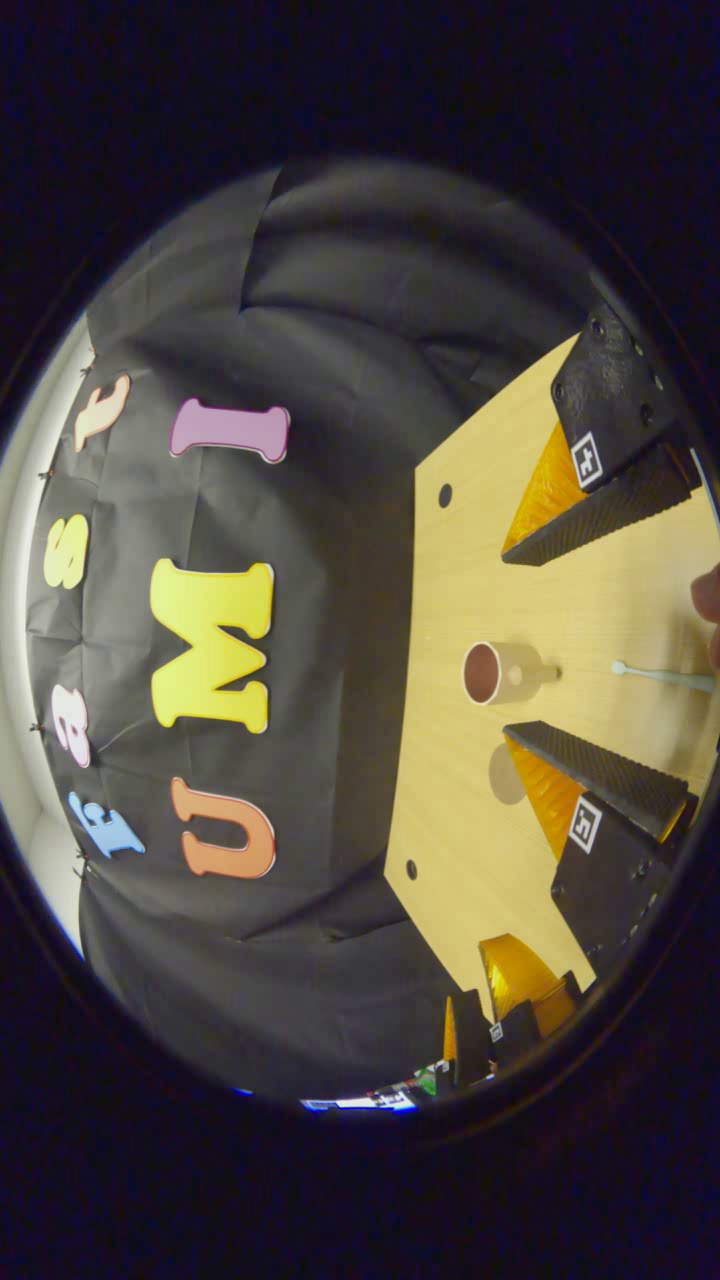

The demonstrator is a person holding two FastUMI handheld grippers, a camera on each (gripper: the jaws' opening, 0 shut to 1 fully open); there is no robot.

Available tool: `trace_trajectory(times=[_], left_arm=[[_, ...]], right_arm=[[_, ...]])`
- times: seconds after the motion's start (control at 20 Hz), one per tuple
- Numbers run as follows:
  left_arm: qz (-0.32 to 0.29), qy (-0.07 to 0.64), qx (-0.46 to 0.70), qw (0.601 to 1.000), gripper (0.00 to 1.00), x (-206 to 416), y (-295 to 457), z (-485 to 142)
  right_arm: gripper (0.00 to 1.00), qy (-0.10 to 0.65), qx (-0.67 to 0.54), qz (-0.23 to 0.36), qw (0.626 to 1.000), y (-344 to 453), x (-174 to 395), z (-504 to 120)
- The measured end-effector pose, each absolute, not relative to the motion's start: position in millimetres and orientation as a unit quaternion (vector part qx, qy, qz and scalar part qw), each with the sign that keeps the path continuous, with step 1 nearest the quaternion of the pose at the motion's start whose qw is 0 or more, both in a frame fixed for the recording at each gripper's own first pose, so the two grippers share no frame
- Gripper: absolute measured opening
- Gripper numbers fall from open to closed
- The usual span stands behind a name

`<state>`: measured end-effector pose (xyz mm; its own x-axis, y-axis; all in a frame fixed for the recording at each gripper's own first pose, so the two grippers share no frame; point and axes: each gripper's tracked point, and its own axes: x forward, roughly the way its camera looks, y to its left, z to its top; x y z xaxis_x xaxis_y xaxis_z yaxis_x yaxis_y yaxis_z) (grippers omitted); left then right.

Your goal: Put the toothbrush and toothpaste on the desktop into the cup, then pick up the cup and place it on the coaster on the desktop.

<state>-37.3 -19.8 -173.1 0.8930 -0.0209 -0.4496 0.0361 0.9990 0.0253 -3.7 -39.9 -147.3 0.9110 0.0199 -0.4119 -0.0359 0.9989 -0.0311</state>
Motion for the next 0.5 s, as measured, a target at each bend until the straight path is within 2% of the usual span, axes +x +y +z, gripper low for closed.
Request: trace_trajectory(times=[0.3, 0.35, 0.5], left_arm=[[-0.017, 0.306, 0.009, 0.952, 1.00, -61.0, -22.0, -220.9], [-0.018, 0.320, 0.007, 0.947, 1.00, -64.7, -23.0, -229.2], [-0.017, 0.360, -0.005, 0.933, 1.00, -75.6, -24.9, -253.6]], right_arm=[[0.95, 0.297, -0.011, 0.016, 0.955, -38.2, -17.3, -200.8], [0.98, 0.306, -0.012, 0.016, 0.952, -37.8, -19.7, -207.1], [0.95, 0.337, -0.015, 0.020, 0.941, -35.5, -20.7, -225.3]])
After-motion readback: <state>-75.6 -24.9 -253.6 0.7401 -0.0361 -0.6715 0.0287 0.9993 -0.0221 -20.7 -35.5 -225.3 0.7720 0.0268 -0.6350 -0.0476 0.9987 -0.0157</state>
